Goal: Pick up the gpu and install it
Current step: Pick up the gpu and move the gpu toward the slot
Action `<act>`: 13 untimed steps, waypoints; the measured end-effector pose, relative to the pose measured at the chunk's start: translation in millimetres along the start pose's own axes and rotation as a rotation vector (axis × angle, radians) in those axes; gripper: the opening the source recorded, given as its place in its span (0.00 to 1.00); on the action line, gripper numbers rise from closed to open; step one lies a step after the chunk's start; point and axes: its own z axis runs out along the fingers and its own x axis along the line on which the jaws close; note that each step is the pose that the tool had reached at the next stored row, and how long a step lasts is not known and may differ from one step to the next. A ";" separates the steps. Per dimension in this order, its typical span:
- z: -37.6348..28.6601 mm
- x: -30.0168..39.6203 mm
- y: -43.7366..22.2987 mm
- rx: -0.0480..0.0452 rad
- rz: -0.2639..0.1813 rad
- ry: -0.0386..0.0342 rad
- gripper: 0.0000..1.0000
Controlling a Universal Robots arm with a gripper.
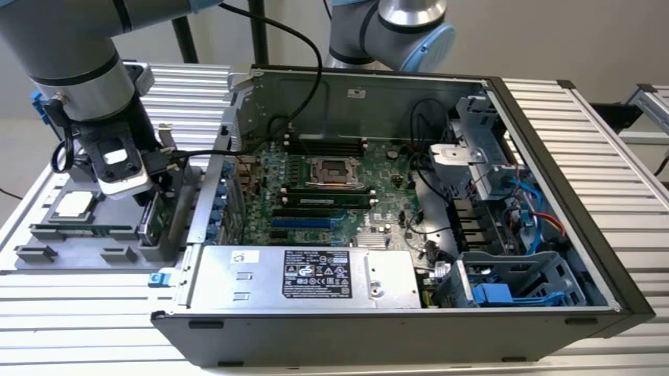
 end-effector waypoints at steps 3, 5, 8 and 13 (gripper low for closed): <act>0.0 0.0 0.0 0.0000 0.000 0.0003 0.00; 0.0 0.0 0.0 -0.0001 0.000 0.0000 0.00; 0.0 0.0 0.0 0.0000 0.000 0.0002 0.00; 0.0 0.0 0.0 0.0000 0.000 0.0004 0.00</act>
